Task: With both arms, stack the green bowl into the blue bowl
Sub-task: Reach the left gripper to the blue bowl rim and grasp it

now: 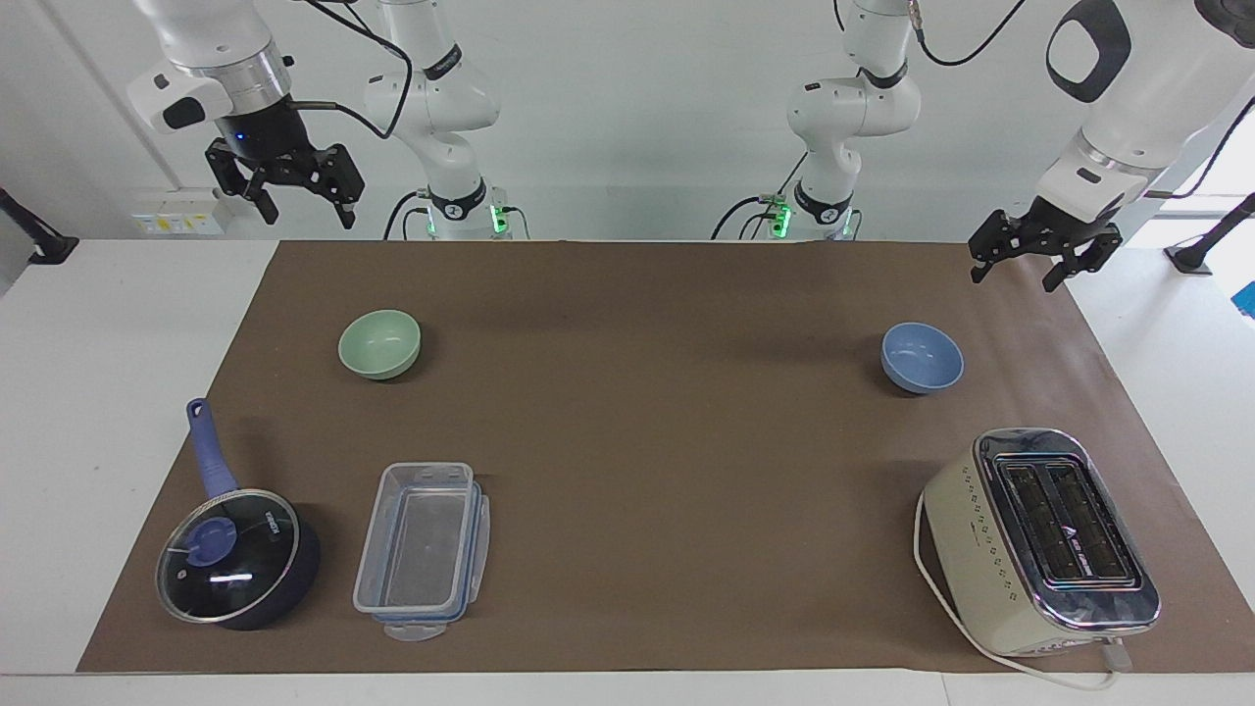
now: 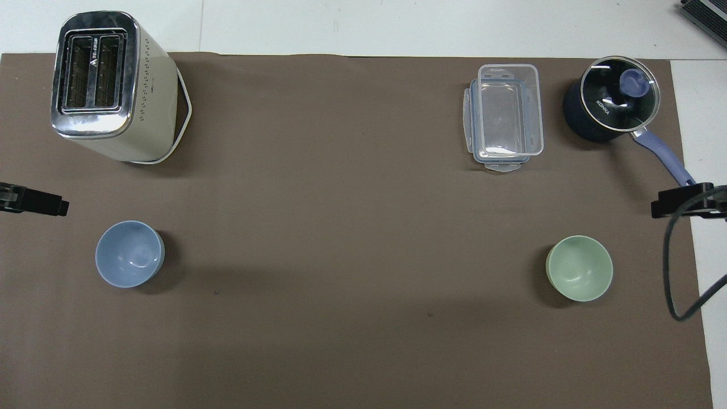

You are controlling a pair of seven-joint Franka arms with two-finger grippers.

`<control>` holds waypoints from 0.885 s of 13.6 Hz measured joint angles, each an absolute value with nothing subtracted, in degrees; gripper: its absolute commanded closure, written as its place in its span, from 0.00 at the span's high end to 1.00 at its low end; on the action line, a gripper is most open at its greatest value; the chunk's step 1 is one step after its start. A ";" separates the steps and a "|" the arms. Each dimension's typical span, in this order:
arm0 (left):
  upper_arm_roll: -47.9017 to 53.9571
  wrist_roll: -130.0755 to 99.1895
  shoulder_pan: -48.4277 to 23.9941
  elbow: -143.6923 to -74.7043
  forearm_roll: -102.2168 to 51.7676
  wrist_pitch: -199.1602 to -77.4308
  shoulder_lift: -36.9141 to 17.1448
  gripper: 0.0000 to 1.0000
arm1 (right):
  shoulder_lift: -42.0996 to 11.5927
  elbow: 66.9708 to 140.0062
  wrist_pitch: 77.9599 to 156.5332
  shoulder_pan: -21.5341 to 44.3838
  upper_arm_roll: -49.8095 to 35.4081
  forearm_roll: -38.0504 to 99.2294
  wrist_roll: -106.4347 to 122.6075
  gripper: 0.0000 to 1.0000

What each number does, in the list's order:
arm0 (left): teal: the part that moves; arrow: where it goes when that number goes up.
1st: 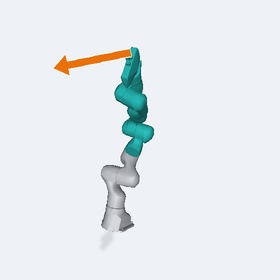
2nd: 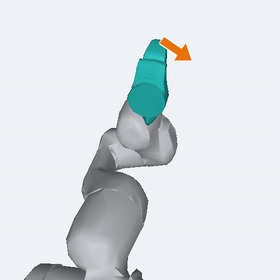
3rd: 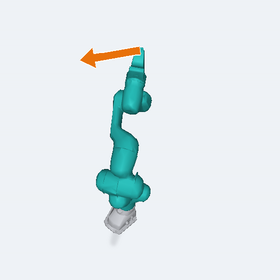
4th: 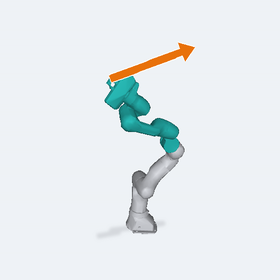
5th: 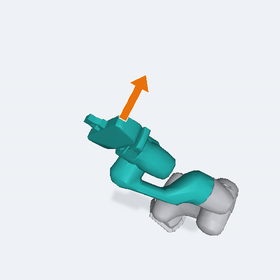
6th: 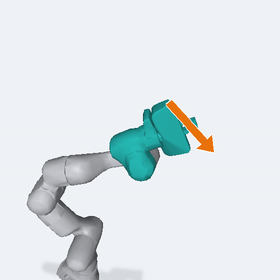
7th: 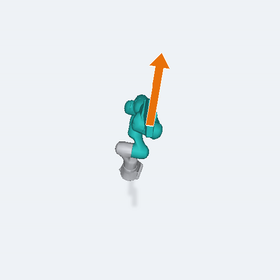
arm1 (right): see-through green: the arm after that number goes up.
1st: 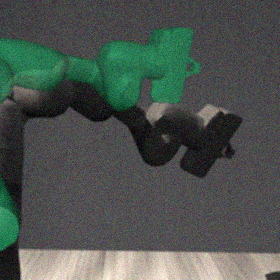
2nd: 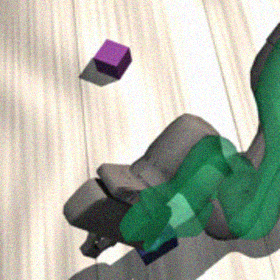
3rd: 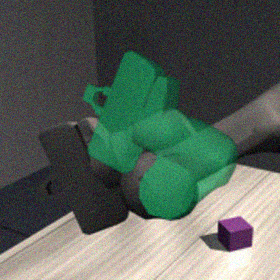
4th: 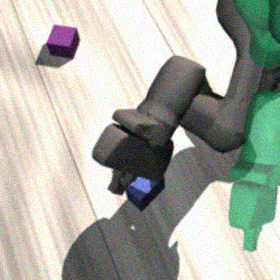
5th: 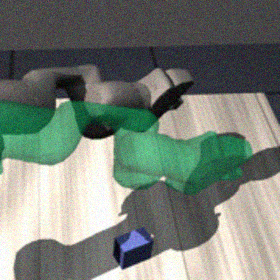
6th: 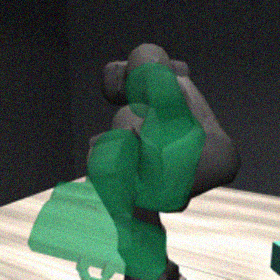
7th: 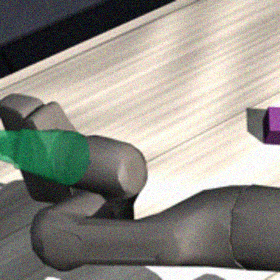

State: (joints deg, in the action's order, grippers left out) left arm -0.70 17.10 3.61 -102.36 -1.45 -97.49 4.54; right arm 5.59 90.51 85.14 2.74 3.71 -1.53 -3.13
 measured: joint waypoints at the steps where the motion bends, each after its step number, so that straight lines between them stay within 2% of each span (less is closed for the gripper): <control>1: -0.73 18.88 4.76 -104.23 -1.48 -98.71 4.83 1.00 | 5.59 90.51 85.14 2.74 3.71 -1.53 -3.13 1.00; 12: -0.73 25.69 9.01 -124.82 -6.72 -123.60 4.02 1.00 | 5.59 90.51 85.14 2.74 3.71 -1.53 -3.13 1.00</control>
State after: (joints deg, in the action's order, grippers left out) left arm -0.73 25.69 9.01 -124.82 -6.72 -123.60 4.02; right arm 5.59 90.51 85.14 2.74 3.71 -1.53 -3.13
